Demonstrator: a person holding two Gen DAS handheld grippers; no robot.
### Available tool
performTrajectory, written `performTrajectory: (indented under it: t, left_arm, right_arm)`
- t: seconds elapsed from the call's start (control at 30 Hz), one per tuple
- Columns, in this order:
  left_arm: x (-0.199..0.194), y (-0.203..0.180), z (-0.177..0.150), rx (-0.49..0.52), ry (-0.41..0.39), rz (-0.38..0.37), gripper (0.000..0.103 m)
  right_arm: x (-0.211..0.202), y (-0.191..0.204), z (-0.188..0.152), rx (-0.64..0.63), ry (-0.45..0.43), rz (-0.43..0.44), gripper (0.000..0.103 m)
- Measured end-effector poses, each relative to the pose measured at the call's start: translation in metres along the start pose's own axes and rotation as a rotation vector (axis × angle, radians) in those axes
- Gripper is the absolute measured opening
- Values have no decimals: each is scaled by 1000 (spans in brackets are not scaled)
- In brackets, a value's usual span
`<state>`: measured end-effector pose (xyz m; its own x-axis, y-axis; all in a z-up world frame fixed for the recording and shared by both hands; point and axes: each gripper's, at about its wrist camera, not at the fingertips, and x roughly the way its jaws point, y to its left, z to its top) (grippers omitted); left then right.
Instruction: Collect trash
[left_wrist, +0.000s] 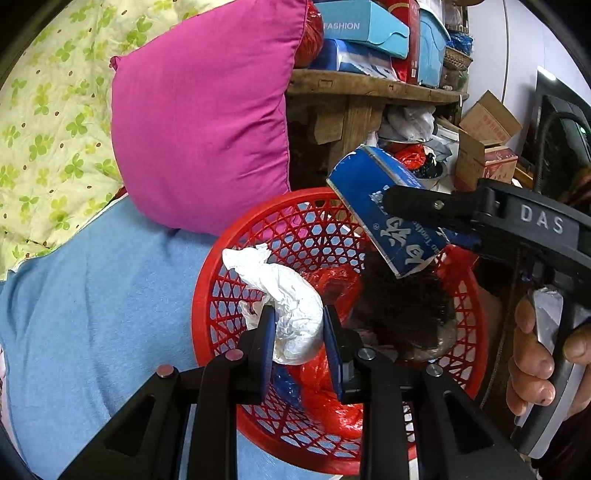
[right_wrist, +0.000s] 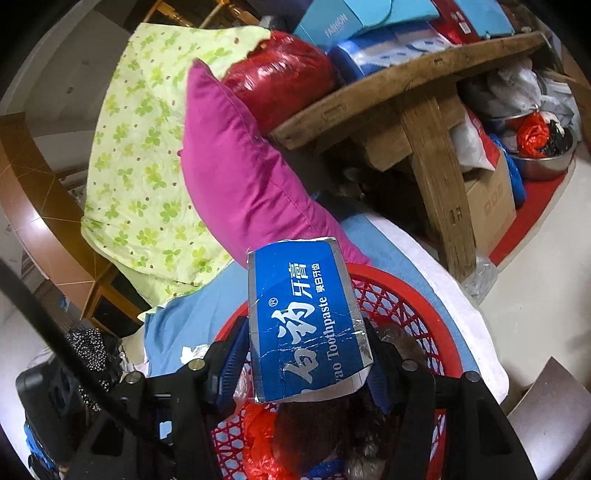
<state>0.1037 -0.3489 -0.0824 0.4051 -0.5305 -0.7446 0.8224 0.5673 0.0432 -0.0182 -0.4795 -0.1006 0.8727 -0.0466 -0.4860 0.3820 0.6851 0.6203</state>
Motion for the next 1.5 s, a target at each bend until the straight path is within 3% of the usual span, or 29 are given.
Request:
performTrajectory:
  t: [0.37, 0.93, 1.1, 1.27, 1.33, 1.4, 1.5]
  left_arm:
    - [17, 7, 1, -12, 20, -21, 28]
    - [19, 3, -9, -6, 32, -17, 33]
    - [16, 1, -13, -8, 28, -16, 55]
    - [7, -5, -15, 9, 11, 0, 56]
    - [2, -6, -17, 10, 2, 8, 59]
    - [-3, -7, -18, 7, -10, 19, 69]
    - [-11, -10, -20, 13, -26, 40, 69]
  right_arm:
    - [28, -9, 3, 38, 71, -48, 62]
    - [21, -8, -5, 36, 80, -53, 63]
    - [13, -6, -9, 22, 75, -55, 63]
    - [0, 0, -13, -3, 60, -53, 63]
    - [-6, 3, -15, -14, 52, -54, 63]
    - [-12, 6, -18, -29, 43, -58, 63]
    - [-23, 12, -23, -60, 29, -71, 63]
